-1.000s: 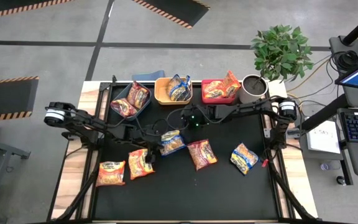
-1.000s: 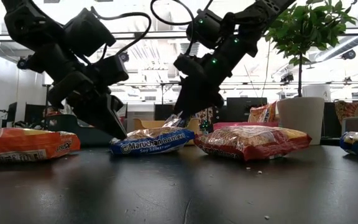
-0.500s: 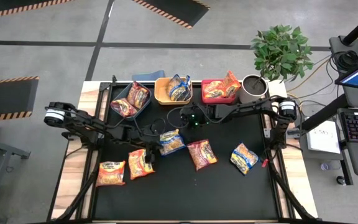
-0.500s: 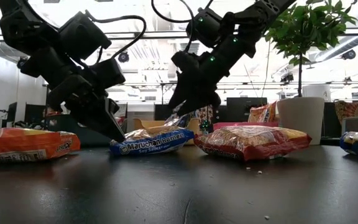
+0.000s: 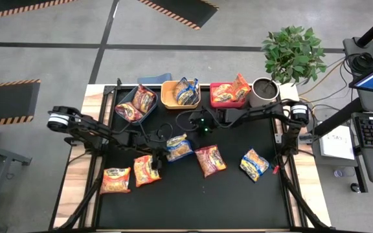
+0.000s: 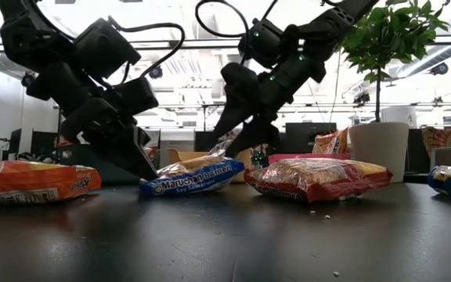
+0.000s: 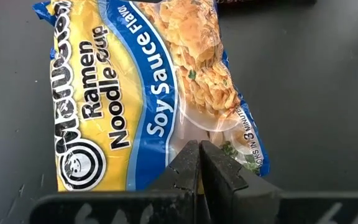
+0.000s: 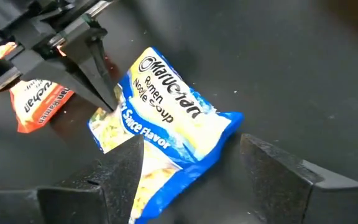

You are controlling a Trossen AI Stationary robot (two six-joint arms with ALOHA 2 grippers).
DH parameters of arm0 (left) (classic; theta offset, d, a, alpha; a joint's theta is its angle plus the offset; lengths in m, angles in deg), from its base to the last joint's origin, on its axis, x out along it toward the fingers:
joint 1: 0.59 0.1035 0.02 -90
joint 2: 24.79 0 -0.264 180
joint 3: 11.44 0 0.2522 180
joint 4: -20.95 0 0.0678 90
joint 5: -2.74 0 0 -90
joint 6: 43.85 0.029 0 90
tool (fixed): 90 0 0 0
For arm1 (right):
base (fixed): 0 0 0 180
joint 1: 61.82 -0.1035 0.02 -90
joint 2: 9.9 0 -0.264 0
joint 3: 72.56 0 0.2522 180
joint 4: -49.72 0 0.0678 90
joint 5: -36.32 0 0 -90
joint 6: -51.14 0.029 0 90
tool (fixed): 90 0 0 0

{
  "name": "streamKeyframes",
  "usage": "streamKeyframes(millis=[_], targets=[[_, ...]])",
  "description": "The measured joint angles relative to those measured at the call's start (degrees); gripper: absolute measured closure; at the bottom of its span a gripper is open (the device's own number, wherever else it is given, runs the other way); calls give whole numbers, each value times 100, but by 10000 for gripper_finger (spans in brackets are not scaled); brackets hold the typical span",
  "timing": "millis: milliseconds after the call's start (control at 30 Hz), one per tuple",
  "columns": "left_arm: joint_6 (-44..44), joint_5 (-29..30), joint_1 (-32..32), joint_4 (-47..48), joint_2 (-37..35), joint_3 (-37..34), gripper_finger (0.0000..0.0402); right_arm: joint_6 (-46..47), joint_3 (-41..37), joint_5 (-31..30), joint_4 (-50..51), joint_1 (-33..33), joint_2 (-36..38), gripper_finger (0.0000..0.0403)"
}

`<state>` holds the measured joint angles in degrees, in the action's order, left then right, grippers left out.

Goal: Sort Maruchan noodles
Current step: Put the blue noodle pack into the yellow bin

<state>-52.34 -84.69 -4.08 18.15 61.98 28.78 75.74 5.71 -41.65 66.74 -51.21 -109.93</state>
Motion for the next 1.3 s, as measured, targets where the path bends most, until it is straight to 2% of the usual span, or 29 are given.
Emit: streamKeyframes(millis=[167,433,700,1300], targets=[[-4,2,0,-154,110,2,400,324,-231,71,-578,4,-153,129],[-35,-1,0,-141,132,2,400,493,-229,215,-886,20,-527,111],[-170,-9,0,-138,137,-85,400,593,-195,752,-1327,28,-699,97],[-188,-9,0,-156,139,-115,400,625,-194,748,-1445,79,-704,92]])
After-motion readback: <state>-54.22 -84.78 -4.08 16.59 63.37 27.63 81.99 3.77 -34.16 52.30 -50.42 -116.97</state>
